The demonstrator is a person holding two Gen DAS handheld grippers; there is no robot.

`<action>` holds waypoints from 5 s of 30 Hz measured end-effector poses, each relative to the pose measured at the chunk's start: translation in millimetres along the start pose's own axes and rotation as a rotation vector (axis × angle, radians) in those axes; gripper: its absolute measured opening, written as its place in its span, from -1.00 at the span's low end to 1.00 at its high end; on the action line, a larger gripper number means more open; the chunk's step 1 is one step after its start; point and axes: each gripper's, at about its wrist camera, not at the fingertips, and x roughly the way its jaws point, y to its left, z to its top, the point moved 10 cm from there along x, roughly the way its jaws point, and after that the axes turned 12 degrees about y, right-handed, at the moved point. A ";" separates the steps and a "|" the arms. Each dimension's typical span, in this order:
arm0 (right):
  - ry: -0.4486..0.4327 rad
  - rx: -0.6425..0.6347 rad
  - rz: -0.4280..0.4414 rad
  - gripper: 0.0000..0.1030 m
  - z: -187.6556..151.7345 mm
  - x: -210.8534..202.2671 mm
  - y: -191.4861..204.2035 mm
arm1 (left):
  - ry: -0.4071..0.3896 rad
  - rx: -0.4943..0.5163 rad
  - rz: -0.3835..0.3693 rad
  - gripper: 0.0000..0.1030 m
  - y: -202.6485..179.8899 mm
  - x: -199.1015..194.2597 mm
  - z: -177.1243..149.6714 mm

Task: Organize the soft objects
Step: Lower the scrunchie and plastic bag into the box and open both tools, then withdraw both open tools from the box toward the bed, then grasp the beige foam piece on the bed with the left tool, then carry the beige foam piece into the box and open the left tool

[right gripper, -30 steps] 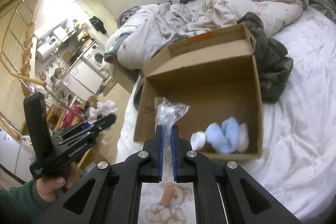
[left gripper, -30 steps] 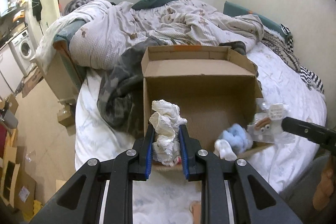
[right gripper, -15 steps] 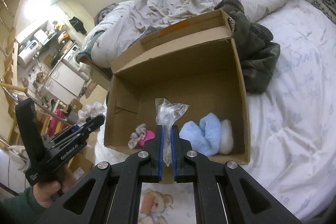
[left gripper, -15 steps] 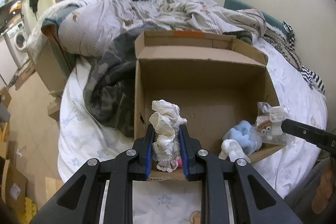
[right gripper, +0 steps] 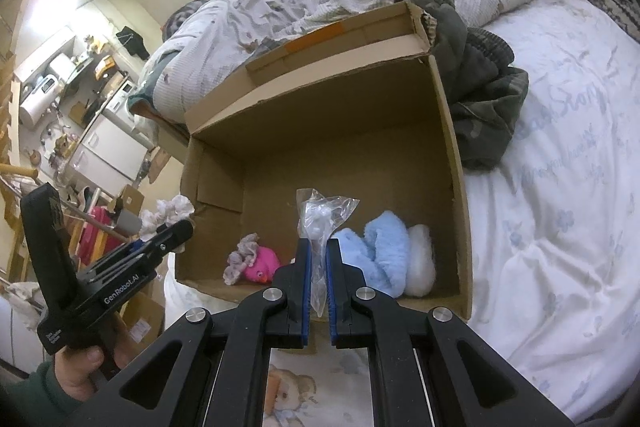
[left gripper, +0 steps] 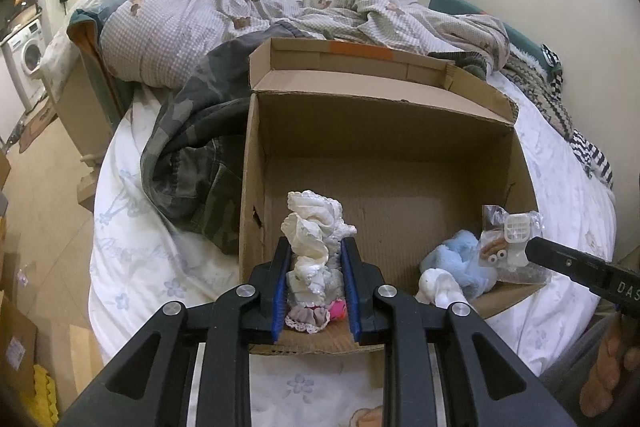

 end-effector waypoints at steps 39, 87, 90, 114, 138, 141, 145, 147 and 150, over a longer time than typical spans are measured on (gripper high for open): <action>0.000 0.039 -0.055 0.62 -0.3 1.6 -8.3 | 0.009 0.007 0.041 0.25 -1.9 -1.4 -2.5; 0.192 0.066 -0.053 0.62 -66.3 4.4 -26.2 | 0.524 -0.016 -0.112 0.20 -44.1 52.0 -161.4; 0.208 0.073 -0.065 0.62 -67.2 9.3 -30.1 | 0.597 -0.005 -0.092 -0.31 -46.2 64.4 -179.0; 0.381 -0.038 -0.062 0.14 -79.7 115.0 33.6 | 0.314 -0.177 0.025 -0.86 27.1 4.5 -101.7; 0.338 -0.140 -0.020 -0.72 -90.5 86.6 65.4 | 0.285 -0.164 0.028 -0.86 21.8 1.3 -101.4; 0.317 -0.140 0.008 -0.72 -90.7 68.2 71.8 | 0.250 -0.135 0.026 -0.86 17.5 -11.1 -95.8; 0.280 -0.151 0.047 -0.73 -82.0 39.2 75.5 | 0.146 -0.112 0.040 -0.86 14.3 -40.1 -75.2; 0.245 -0.181 0.047 -0.72 -68.4 22.2 76.8 | 0.089 -0.092 0.027 -0.86 7.6 -57.3 -59.1; 0.150 -0.208 0.073 -0.72 -42.3 -3.5 80.5 | 0.019 -0.049 0.026 -0.86 -2.2 -75.1 -34.5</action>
